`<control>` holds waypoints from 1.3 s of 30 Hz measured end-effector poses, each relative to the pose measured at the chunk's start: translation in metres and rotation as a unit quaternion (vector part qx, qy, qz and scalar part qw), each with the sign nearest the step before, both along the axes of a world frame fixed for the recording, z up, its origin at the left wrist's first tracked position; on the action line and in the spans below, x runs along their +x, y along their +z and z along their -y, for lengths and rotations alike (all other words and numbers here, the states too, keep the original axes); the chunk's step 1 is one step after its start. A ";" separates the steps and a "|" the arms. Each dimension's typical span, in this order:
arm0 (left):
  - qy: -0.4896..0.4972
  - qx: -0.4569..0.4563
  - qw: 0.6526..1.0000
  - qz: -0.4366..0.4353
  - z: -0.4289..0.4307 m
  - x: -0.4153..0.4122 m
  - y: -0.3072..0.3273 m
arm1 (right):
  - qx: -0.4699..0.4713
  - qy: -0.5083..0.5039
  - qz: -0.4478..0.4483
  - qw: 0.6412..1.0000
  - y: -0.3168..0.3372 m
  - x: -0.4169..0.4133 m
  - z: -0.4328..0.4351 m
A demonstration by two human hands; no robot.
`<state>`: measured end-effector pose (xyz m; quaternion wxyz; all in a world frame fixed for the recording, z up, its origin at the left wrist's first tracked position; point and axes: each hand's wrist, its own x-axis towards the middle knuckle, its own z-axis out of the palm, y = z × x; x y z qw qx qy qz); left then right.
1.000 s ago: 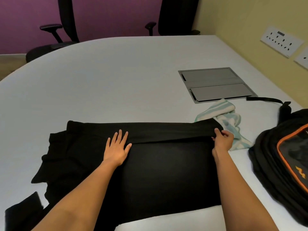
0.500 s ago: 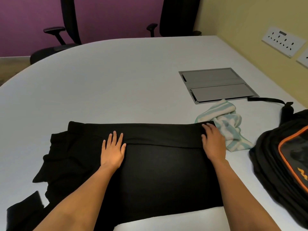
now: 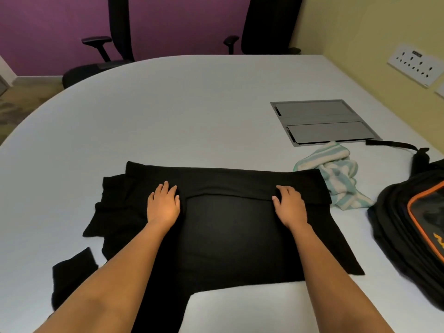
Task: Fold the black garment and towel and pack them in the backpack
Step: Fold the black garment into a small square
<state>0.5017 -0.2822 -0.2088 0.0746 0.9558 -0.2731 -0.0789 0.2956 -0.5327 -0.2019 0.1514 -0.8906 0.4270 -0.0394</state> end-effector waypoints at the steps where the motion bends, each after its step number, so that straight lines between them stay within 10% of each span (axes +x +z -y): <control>1: 0.001 -0.008 1.000 0.005 -0.011 0.000 0.002 | 0.022 -0.001 0.011 1.000 0.000 0.004 -0.016; 19: 0.117 -0.134 0.969 -0.171 -0.160 -0.016 0.003 | 0.149 0.123 0.041 0.980 -0.012 0.058 -0.287; 26: 0.190 -0.140 0.943 -0.232 -0.171 -0.009 0.005 | -0.014 0.399 0.012 0.917 -0.003 0.065 -0.334; 39: 0.178 -0.041 0.938 -0.294 -0.178 -0.007 0.026 | -0.118 0.467 -0.058 0.875 0.003 0.075 -0.340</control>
